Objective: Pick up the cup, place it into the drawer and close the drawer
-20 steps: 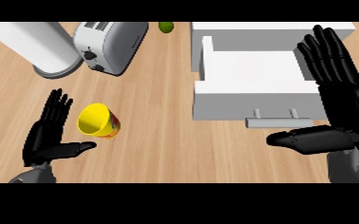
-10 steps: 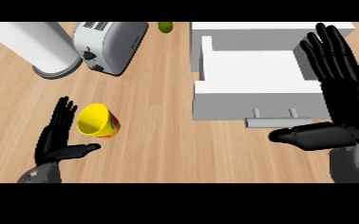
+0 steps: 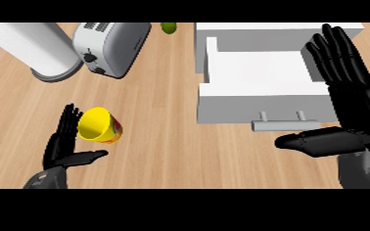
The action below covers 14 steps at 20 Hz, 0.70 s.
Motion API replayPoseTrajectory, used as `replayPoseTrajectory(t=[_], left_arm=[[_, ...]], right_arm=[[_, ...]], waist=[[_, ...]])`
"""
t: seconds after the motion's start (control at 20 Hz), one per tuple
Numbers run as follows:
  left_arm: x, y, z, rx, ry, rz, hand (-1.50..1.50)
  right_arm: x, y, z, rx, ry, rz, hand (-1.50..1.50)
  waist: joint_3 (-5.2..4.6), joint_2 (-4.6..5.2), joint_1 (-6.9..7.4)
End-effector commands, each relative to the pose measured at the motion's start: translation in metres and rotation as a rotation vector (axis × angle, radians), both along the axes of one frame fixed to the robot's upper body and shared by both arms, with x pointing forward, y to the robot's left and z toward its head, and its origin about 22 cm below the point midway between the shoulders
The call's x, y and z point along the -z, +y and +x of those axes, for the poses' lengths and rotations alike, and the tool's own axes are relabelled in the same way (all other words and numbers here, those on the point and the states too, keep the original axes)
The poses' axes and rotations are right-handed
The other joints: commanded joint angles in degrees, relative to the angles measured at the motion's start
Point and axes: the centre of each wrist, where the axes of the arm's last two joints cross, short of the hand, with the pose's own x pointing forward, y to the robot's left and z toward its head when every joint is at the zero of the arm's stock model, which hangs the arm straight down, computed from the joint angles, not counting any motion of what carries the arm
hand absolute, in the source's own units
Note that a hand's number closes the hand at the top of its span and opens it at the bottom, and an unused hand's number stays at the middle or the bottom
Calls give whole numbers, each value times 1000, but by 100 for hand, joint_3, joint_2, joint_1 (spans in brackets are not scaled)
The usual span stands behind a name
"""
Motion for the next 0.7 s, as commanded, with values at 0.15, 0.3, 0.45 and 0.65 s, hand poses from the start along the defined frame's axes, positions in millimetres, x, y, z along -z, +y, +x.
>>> replayPoseTrajectory(t=[0.15,0.3,0.45,0.65], left_arm=[[-1,-1,7,21,-51,-26,-150],[4,-17,10,26,-65,-5,-150],[9,-24,7,40,-72,-14,-150],[9,-24,6,72,-83,-50,-150]], right_arm=[[0,9,9,-5,-9,8,-150],[-11,1,2,2,-2,-7,-150],[-5,-6,9,10,-12,-5,-150],[6,-12,9,-4,-1,5,-150]], waist=[[-9,24,-38],[-14,28,-80],[-12,37,-63],[-5,22,-25]])
